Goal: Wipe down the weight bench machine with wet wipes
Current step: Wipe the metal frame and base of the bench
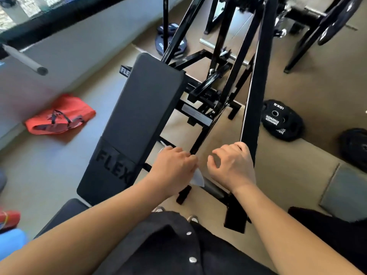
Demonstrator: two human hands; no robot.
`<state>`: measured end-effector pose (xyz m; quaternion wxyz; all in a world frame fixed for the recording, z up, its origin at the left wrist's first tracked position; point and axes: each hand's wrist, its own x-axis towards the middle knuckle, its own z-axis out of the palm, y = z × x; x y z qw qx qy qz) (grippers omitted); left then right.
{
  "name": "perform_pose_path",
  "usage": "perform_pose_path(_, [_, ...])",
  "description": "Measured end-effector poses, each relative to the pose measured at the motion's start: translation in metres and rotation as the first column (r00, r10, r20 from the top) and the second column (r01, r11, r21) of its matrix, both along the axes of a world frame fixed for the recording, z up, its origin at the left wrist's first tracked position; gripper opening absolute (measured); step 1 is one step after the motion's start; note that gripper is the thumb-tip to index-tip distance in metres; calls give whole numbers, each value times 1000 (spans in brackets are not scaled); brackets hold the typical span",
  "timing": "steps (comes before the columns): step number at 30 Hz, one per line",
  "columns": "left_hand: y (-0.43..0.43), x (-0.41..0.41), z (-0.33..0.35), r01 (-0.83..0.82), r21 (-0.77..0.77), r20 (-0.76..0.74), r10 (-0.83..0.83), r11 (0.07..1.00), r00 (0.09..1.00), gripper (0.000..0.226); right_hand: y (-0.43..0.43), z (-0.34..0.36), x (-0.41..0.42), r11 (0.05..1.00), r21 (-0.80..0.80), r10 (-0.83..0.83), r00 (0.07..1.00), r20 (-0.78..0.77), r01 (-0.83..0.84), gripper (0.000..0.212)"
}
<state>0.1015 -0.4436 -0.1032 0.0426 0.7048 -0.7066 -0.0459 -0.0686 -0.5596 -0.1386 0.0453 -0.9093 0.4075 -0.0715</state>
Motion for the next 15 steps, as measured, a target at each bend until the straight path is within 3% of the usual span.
perform_pose_path(2, [-10,-4,-4,3,35,77,-6,999,997,32,0,-2,0,1000,-7,-7,1000,-25,6,39])
perform_pose_path(6, [4,8,-20,144,47,-38,-143,988,989,52,-1,-5,3,999,-40,-26,996,-82,23,39])
perform_pose_path(8, [5,27,-15,191,121,-7,-192,974,981,52,0,-6,5,998,-64,-27,995,-100,21,39])
perform_pose_path(11, [-13,53,-3,83,257,57,-101,963,993,46,0,-5,6,998,-61,-31,990,-139,23,41])
perform_pose_path(15, [0,42,-10,23,203,14,-27,979,1000,48,3,-6,7,997,-71,-36,981,-192,23,44])
